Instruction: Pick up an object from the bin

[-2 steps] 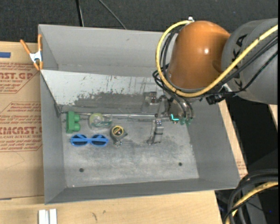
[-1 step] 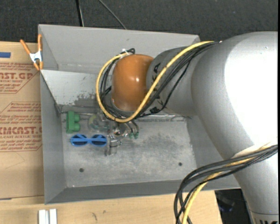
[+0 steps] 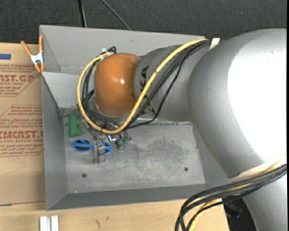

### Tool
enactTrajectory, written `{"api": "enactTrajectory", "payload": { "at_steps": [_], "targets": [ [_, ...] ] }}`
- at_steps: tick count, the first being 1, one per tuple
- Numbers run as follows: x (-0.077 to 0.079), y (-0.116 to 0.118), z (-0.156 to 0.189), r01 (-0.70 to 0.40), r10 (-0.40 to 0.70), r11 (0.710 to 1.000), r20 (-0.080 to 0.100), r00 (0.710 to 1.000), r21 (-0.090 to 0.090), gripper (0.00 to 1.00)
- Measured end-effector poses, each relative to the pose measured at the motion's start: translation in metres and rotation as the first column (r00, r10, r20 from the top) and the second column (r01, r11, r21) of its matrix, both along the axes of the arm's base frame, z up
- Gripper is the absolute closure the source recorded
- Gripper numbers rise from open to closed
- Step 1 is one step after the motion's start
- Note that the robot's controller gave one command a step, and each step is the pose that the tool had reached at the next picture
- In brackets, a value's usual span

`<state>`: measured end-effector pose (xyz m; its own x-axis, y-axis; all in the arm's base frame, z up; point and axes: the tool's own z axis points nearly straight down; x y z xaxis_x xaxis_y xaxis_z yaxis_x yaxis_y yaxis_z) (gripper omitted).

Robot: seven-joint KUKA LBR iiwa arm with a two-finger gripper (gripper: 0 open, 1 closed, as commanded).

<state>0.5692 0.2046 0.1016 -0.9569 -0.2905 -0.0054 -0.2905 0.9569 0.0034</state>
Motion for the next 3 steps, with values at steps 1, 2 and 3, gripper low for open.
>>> {"api": "enactTrajectory", "payload": {
  "at_steps": [1,2,3],
  "targets": [
    [-0.008,-0.01,-0.002,0.091,-0.091,0.996,-0.004,0.996,-0.004,0.0],
    [-0.02,-0.005,-0.033,0.21,-0.21,0.978,-0.005,0.978,-0.004,0.0],
    [-0.02,-0.004,-0.033,0.209,-0.209,0.978,-0.004,0.978,-0.003,0.0]
  ]
}}
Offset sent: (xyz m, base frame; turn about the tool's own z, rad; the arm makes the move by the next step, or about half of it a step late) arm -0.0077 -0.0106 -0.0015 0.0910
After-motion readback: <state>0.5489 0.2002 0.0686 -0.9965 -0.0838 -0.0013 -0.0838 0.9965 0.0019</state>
